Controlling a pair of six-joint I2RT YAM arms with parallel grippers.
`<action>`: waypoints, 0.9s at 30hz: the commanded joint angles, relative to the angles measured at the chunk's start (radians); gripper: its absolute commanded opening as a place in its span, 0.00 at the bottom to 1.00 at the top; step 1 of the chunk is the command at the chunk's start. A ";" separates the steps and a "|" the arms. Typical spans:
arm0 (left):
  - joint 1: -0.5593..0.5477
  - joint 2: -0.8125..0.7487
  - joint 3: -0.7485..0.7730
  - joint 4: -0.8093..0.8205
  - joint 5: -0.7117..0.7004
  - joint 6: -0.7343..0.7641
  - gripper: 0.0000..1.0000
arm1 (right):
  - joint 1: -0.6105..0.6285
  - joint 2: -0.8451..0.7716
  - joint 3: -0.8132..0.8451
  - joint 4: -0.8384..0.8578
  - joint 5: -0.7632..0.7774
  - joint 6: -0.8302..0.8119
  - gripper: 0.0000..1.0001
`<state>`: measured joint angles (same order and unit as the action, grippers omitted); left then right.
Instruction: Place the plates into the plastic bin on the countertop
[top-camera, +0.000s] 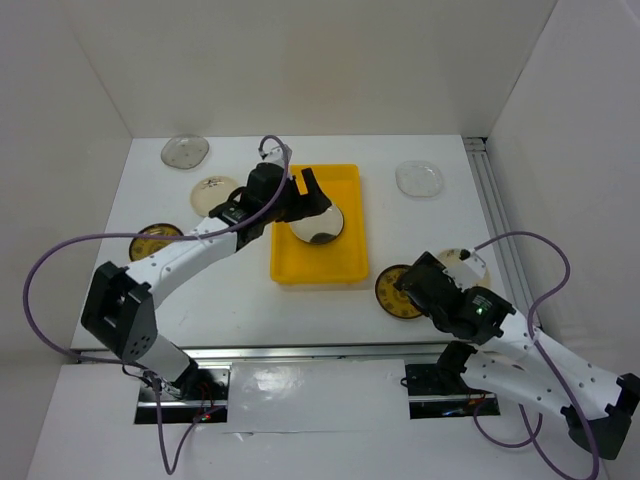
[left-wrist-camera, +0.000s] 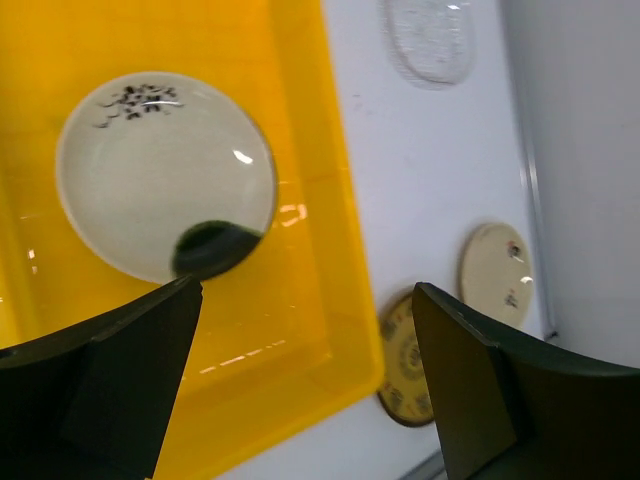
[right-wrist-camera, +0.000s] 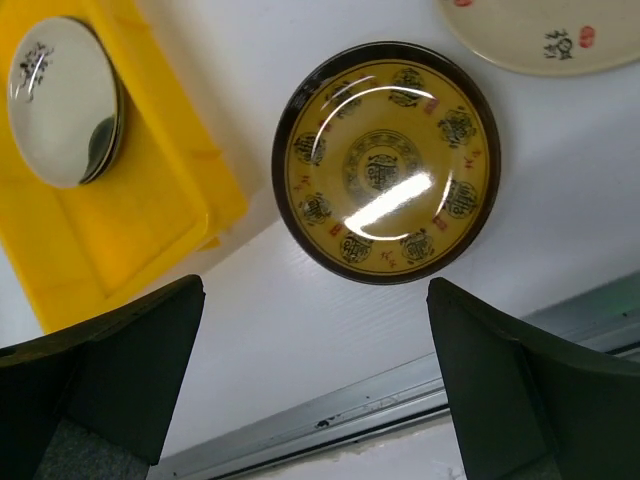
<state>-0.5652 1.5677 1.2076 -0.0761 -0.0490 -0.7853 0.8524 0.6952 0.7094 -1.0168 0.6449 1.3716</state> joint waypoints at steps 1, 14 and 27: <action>-0.033 -0.089 0.067 -0.048 0.047 0.024 1.00 | -0.004 -0.013 -0.019 -0.114 0.073 0.175 1.00; -0.081 -0.340 0.003 -0.197 0.072 0.075 1.00 | -0.004 -0.033 -0.241 0.056 0.082 0.380 0.96; -0.081 -0.410 -0.037 -0.301 0.034 0.113 1.00 | -0.004 0.125 -0.401 0.271 0.082 0.417 0.63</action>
<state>-0.6422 1.1927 1.1664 -0.3737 -0.0032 -0.7040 0.8520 0.8036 0.3286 -0.8360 0.6861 1.7462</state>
